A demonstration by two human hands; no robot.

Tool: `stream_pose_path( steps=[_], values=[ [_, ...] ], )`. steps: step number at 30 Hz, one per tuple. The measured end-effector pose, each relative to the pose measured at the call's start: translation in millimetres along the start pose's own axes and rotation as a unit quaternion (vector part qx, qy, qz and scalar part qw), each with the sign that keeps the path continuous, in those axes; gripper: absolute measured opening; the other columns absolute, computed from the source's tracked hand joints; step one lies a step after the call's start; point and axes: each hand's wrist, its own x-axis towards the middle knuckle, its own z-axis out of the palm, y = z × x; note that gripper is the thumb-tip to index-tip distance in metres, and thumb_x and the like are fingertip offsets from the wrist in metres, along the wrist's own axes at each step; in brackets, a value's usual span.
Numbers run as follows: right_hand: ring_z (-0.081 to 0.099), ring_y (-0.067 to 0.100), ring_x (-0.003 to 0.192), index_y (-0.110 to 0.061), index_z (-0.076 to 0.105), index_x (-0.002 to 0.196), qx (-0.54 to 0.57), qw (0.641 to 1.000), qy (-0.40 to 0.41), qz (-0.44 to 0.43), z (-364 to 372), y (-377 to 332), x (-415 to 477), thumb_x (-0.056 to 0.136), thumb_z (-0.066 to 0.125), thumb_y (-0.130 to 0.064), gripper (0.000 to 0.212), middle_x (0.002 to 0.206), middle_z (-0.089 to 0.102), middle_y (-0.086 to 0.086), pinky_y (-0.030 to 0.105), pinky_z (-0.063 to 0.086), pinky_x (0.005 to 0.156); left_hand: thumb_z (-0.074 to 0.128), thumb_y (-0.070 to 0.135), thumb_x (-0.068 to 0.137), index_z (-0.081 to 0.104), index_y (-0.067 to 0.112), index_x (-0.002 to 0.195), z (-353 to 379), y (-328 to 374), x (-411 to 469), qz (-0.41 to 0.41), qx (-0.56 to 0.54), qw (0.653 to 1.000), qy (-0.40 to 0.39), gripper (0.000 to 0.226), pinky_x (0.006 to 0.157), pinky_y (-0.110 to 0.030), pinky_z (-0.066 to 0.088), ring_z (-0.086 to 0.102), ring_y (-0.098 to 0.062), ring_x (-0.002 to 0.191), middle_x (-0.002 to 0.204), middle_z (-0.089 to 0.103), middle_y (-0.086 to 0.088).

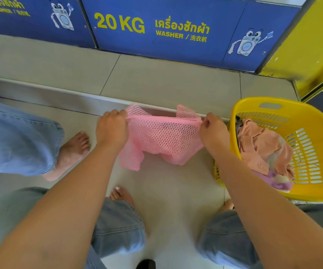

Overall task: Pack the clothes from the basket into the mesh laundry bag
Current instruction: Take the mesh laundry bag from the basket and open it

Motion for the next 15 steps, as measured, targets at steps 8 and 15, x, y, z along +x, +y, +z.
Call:
stream_pose_path(
  steps=[8,15],
  values=[
    [0.055,0.036,0.094,-0.003,0.051,0.089,0.067,0.993,0.08,0.06,-3,-4,4,0.095,0.04,-0.008,0.013,0.102,0.06,0.022,0.033,0.028,0.066,0.05,0.017,0.098,0.059,-0.007,0.108,0,-32,-5,-0.175,-0.026,0.984,-0.003,0.027,0.075,-0.048,0.045,0.057,-0.047,0.097,0.105,0.062,-0.03],
    [0.06,0.029,0.081,-0.015,0.05,0.091,0.18,0.98,0.061,0.063,-5,-20,7,0.097,0.042,-0.018,0.011,0.09,0.063,0.007,0.038,0.047,0.065,0.048,0.02,0.099,0.056,0.006,0.107,-2,-9,-5,-0.142,-0.163,0.969,-0.124,0.018,0.076,-0.038,0.041,0.057,-0.037,0.1,0.103,0.059,-0.016]
  ],
)
